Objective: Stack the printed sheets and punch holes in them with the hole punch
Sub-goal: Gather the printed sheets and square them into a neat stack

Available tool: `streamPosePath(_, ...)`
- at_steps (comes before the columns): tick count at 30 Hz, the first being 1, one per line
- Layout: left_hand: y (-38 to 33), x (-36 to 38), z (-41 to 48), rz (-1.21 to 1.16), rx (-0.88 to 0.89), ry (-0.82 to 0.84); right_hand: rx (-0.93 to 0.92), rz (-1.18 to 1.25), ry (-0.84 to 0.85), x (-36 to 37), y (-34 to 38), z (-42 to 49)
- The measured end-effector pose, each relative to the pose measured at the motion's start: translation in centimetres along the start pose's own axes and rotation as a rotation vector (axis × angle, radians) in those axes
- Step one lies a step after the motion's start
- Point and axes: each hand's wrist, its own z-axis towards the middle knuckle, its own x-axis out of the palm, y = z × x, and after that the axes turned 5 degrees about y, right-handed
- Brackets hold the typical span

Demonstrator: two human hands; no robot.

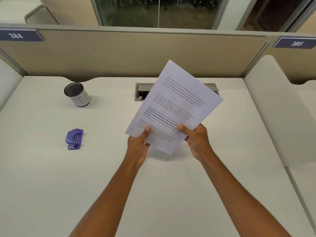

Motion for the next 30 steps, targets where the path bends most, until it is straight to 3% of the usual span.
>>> streamPosePath(11,-4.1,-2.9,1.3,0.591,-0.149,0.189,0.159,-0.298,0.037,-3.1,2.3,0.9)
streamPosePath(18,-3.9,-1.2,1.9,0.555,-0.181,0.221,0.281,-0.44,0.153,-3.4,2.1,1.2)
streamPosePath(30,-2.1,-1.8,1.3,0.53,-0.157,0.014,0.268,-0.392,-0.006,-3.0,0.4,1.7)
